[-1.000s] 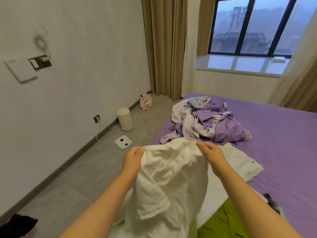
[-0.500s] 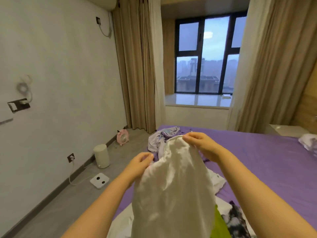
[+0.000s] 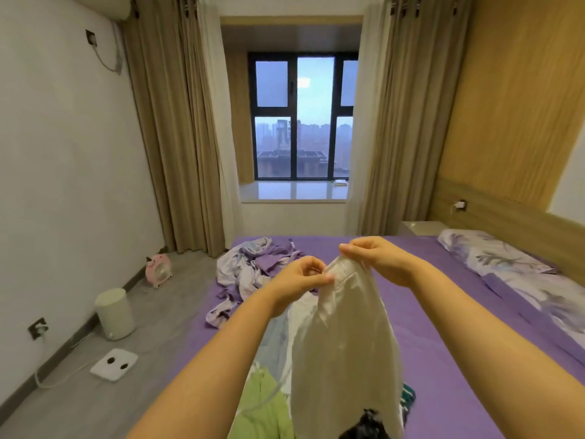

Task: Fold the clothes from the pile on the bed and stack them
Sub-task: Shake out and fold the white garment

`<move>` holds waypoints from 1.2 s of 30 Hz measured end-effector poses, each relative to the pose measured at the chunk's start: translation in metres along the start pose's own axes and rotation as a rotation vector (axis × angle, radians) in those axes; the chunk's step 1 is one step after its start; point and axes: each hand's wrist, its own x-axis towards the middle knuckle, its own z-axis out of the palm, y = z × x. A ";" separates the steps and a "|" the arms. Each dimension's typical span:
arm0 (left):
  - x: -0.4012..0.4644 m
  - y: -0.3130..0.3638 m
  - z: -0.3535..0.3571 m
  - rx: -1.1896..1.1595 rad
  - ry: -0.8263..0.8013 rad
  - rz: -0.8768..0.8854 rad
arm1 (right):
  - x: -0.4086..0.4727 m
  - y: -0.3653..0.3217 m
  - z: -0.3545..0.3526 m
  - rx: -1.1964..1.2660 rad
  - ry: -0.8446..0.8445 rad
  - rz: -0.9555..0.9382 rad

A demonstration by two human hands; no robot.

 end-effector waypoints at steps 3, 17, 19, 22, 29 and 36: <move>0.003 0.001 0.019 0.078 -0.113 -0.021 | -0.028 0.011 -0.018 -0.001 0.126 0.032; 0.027 0.042 0.146 -0.176 -0.063 -0.172 | -0.141 0.054 -0.069 0.133 0.307 0.136; 0.034 0.050 0.167 -0.275 -0.116 -0.210 | -0.153 0.052 -0.078 0.152 0.261 0.116; 0.046 0.061 0.198 -0.388 -0.198 -0.259 | -0.172 0.056 -0.098 0.003 0.256 0.077; 0.070 0.092 0.271 -0.122 -0.246 -0.103 | -0.217 0.066 -0.180 -0.265 0.341 -0.023; 0.098 0.120 0.343 -0.401 0.030 -0.139 | -0.244 0.094 -0.233 -0.356 0.236 -0.053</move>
